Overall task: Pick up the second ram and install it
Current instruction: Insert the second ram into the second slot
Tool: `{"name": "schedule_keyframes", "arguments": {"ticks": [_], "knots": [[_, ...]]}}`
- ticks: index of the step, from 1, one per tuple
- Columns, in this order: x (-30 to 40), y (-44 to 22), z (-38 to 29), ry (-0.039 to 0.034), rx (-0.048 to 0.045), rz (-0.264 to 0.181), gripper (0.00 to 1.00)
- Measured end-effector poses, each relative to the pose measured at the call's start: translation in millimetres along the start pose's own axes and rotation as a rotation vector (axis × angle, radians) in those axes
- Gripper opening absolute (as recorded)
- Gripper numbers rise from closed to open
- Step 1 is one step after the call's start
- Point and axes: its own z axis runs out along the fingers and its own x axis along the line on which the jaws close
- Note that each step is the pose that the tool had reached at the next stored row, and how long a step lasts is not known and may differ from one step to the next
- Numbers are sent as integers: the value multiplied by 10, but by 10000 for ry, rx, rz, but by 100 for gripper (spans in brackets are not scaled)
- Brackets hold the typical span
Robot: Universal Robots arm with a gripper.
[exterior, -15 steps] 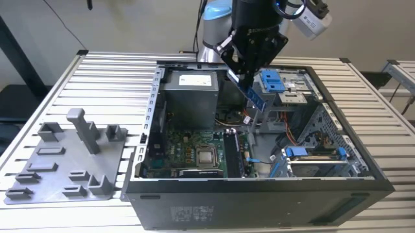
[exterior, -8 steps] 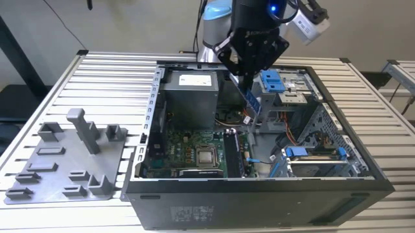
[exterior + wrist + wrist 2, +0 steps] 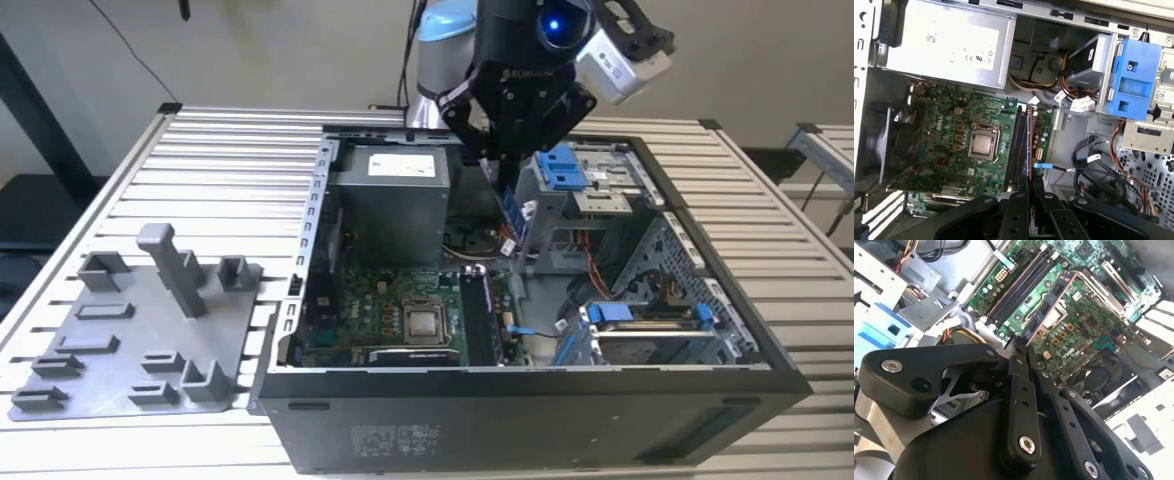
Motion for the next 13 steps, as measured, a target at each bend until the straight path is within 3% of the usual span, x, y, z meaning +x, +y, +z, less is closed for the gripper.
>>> {"name": "schedule_keyframes", "arguments": {"ticks": [4, 9, 13], "knots": [[-4, 0, 21, 39, 36, 326, 14], [-49, -5, 47, 266, 39, 360, 14], [-49, -4, 80, 284, 43, 552, 14]]}}
